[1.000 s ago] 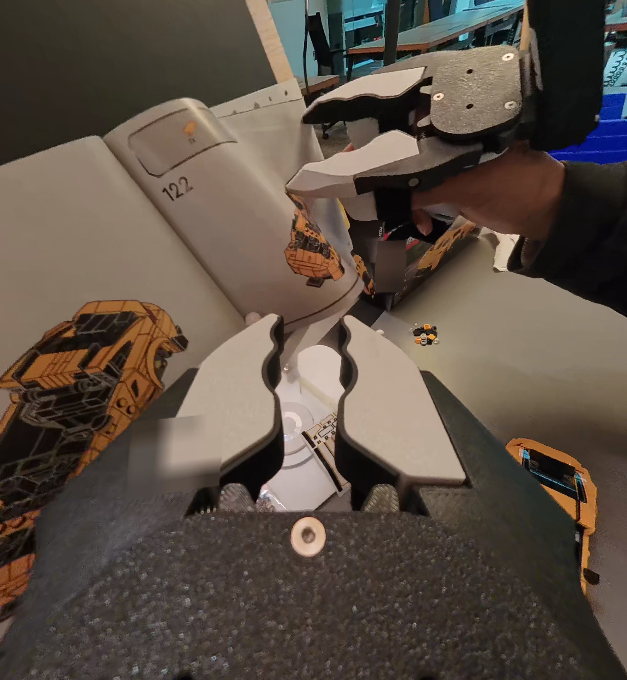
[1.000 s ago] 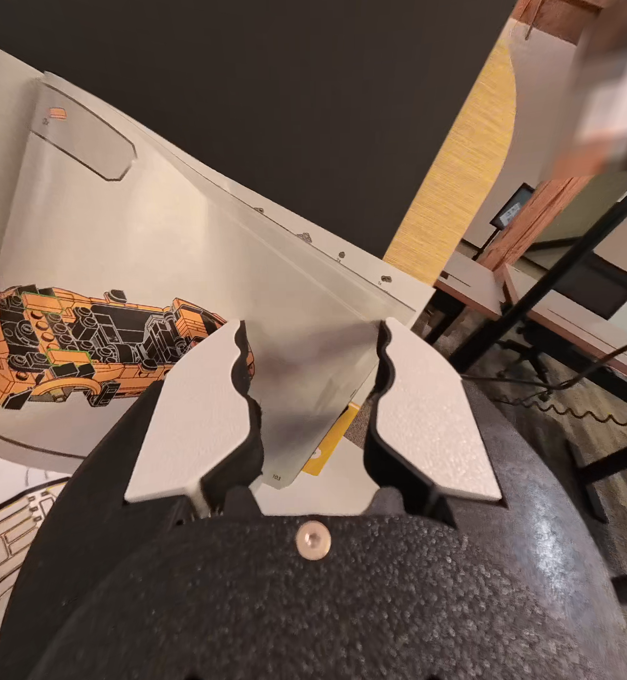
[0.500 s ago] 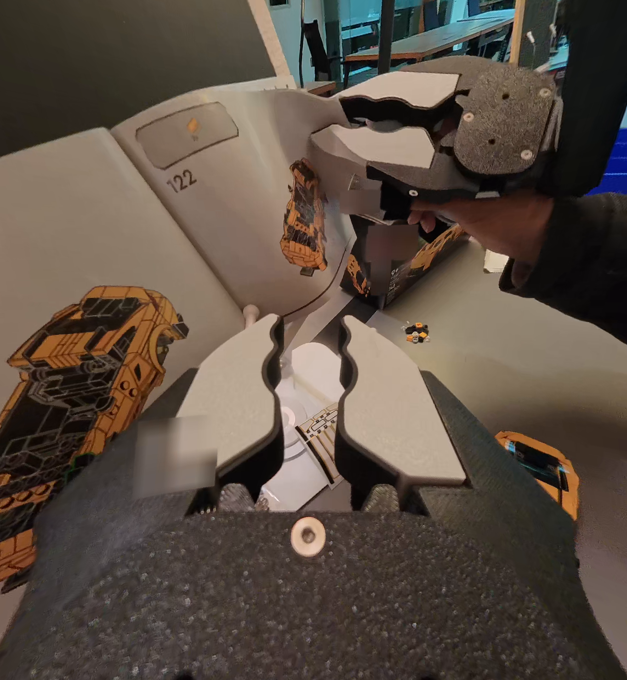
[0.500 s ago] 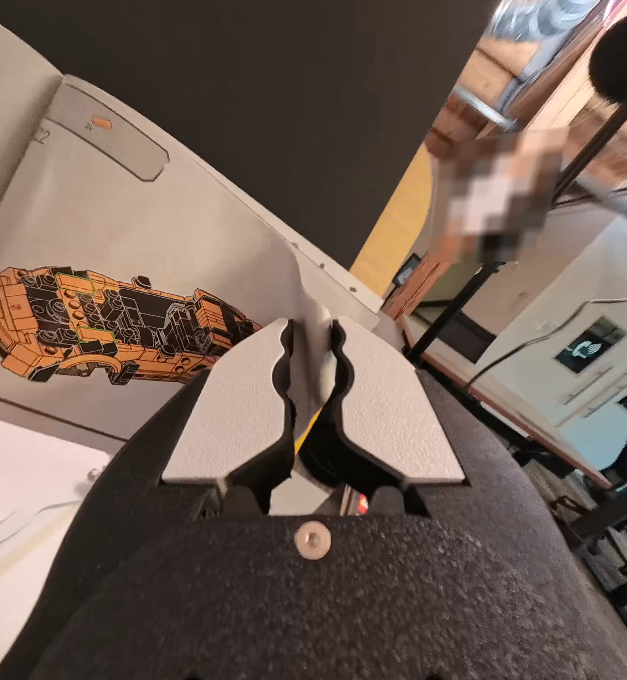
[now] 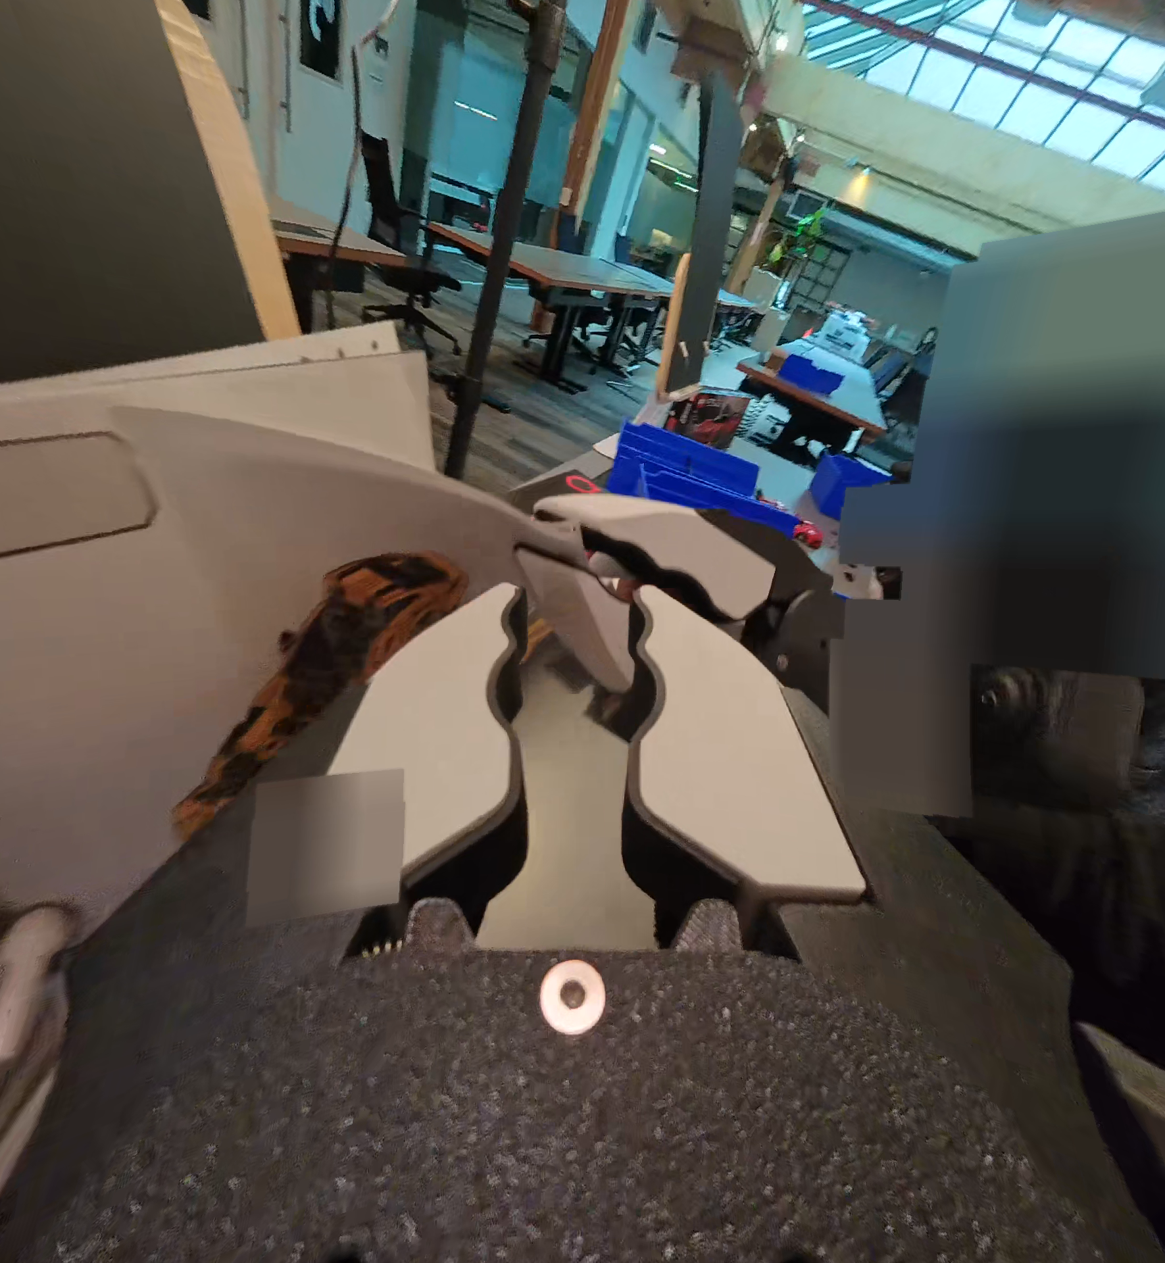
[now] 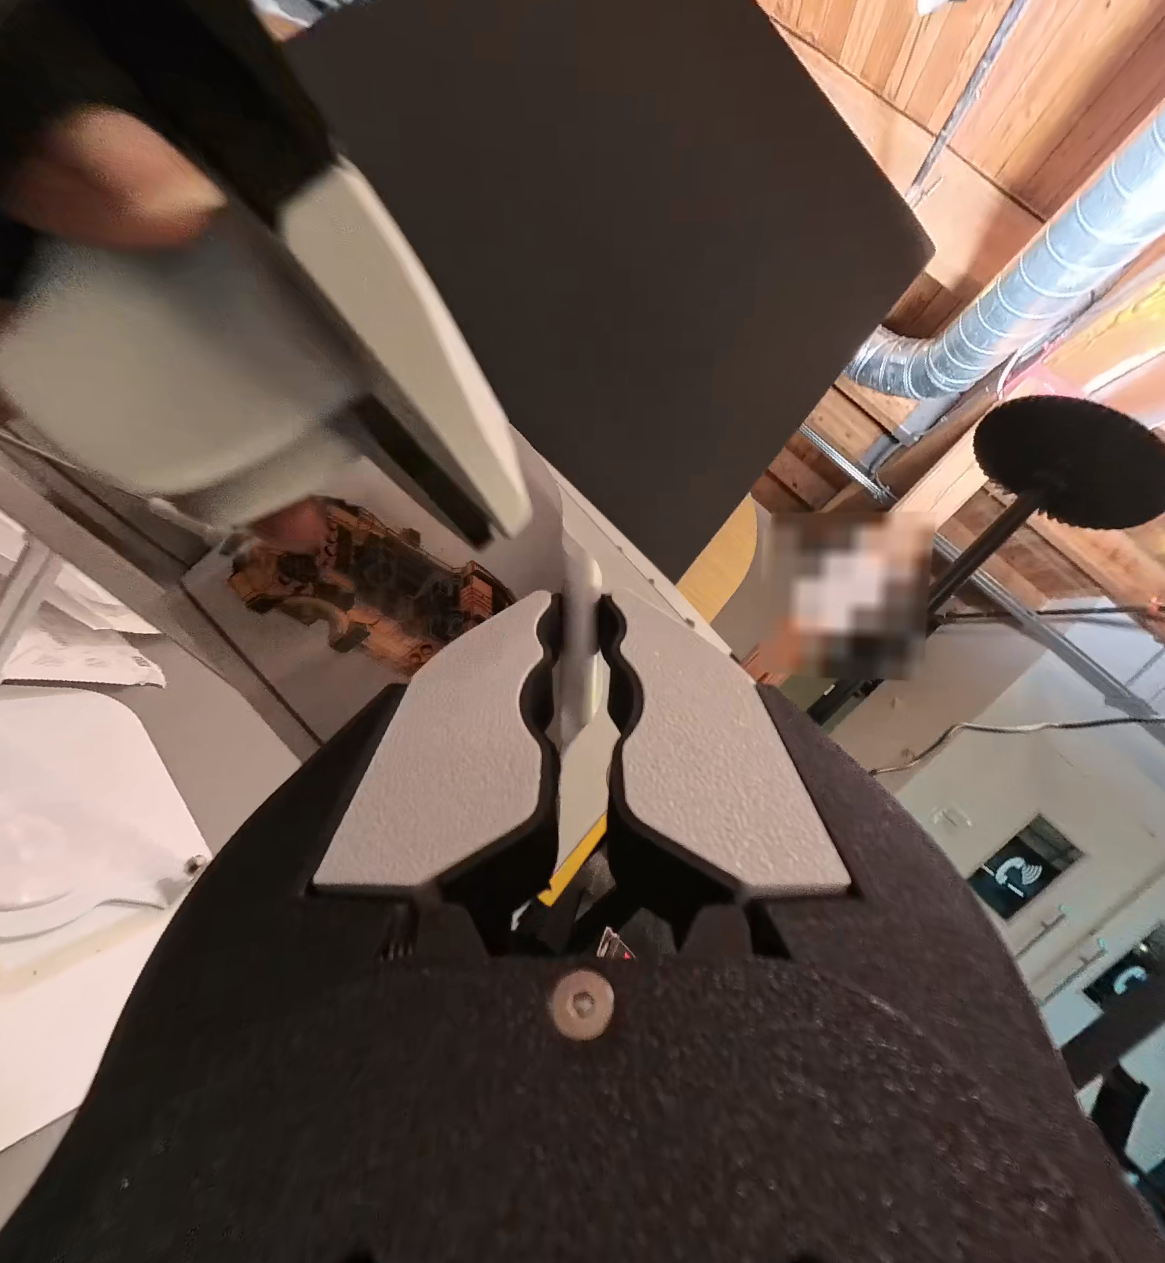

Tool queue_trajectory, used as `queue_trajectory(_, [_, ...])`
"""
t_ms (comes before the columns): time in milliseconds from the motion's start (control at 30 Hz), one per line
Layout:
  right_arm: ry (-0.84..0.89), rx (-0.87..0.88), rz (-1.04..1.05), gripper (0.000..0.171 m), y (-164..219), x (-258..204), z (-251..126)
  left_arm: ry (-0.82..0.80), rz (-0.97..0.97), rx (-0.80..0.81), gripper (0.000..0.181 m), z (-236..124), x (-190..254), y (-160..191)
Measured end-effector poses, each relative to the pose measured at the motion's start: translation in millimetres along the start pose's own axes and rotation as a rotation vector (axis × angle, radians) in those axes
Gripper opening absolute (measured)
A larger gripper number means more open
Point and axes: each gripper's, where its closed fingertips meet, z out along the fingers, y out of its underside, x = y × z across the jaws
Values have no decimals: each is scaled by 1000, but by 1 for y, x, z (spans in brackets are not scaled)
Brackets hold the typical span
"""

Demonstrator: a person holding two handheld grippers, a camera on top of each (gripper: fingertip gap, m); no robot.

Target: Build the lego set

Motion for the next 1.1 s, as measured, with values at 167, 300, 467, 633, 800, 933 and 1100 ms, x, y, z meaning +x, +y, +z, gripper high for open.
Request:
queue_trajectory(167, [24, 19, -100, 6, -8, -5, -11, -4, -5, -9, 22, 11, 6, 5])
queue_trajectory(300, [24, 27, -113, 6, -7, -9, -16, -22, 0, -31, 14, 10, 4, 9])
queue_trajectory(467, [14, 40, -121, 9, -7, -14, -20, -41, 73, -36, 0, 5, 3, 11])
queue_trajectory(633, [-7, 55, -138, 10, -11, -19, -23, -34, 76, -33, 0, -3, -2, 13])
queue_trajectory(800, [-13, 63, -149, 8, -15, -22, -23, 12, 47, -26, 21, -7, 6, 13])
queue_trajectory(933, [-25, 66, -137, 6, -16, -27, -24, 14, 16, -24, 27, -6, 4, 12])
queue_trajectory(1100, [-57, 86, -134, 7, -23, -35, -30, 45, -23, -11, 2, -11, 6, 11])
